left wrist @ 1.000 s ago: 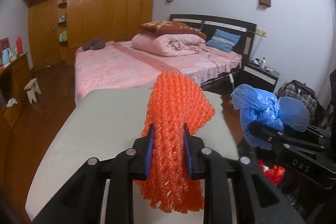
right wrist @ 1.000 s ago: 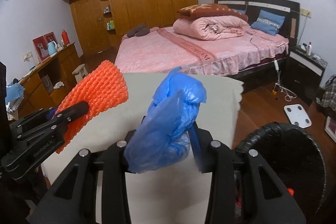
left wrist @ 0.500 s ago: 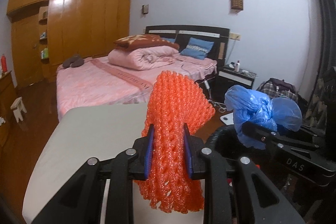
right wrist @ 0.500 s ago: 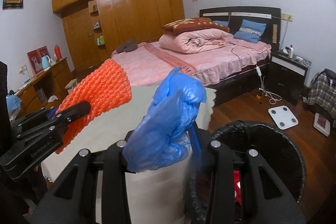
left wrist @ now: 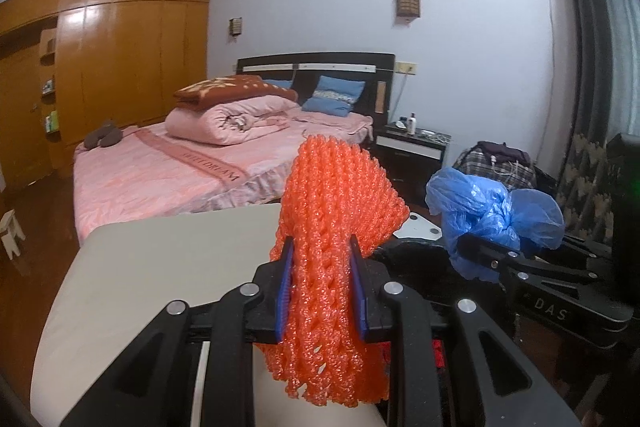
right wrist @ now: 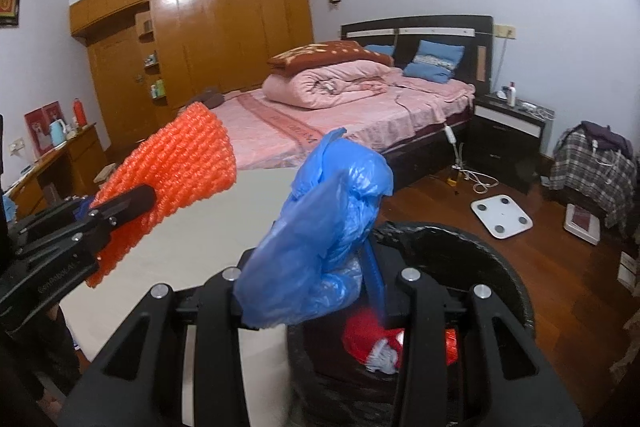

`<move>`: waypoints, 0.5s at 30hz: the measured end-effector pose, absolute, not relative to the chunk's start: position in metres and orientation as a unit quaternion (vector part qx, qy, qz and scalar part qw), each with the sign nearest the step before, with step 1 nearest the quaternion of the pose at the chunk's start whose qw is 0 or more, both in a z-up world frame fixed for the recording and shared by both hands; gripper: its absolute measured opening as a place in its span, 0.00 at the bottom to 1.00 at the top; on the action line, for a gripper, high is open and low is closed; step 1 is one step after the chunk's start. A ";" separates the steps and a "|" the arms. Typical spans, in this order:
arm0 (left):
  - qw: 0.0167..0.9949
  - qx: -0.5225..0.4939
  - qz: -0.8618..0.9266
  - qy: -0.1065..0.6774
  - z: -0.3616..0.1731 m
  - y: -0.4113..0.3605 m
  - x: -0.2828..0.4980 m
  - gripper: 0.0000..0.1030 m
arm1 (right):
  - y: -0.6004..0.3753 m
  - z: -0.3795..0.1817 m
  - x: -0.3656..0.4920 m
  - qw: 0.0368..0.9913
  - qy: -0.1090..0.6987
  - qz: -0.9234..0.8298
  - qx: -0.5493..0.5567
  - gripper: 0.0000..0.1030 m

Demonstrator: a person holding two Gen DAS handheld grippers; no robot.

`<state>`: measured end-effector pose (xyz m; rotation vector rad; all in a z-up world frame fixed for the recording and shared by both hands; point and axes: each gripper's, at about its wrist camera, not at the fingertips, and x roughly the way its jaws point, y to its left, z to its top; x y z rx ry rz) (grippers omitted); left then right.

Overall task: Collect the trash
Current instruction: 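Lift and carry the orange pad and blue bag over the black bin with both tools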

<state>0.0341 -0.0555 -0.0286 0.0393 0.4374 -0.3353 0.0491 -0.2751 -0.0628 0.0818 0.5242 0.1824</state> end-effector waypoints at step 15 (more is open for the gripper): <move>0.946 0.037 -0.225 0.230 -0.044 -0.107 0.049 0.24 | -0.322 -0.085 0.045 0.961 0.272 0.030 0.046 0.36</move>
